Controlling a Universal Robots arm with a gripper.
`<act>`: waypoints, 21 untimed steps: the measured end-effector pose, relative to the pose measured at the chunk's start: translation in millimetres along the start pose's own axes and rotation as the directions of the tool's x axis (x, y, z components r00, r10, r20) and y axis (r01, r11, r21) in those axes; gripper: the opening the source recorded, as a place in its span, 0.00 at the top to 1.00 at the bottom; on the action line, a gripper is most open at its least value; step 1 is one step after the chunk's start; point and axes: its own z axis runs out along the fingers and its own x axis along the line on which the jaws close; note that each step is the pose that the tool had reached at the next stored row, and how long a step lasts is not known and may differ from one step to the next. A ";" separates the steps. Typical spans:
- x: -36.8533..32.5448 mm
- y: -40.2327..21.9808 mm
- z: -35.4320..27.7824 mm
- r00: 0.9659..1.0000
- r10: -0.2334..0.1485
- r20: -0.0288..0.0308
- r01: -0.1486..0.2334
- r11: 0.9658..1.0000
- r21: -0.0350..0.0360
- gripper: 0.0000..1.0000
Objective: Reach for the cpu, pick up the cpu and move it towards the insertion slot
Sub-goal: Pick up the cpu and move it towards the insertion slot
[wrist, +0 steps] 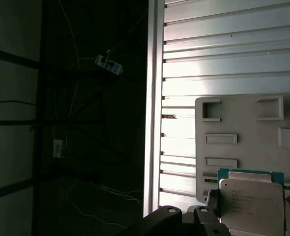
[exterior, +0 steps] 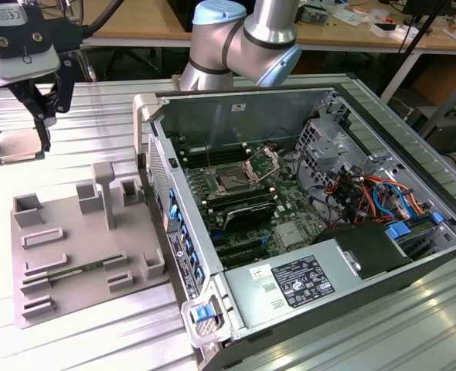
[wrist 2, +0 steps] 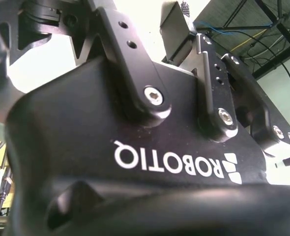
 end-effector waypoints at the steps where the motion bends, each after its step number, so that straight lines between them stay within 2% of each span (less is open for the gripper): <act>1: -0.8 -0.1 0.0 1.000 0.000 0.000 0.000 1.000 0.000 0.46; 21: -19.1 -1.2 -0.1 1.000 0.000 0.000 0.000 1.000 0.000 0.46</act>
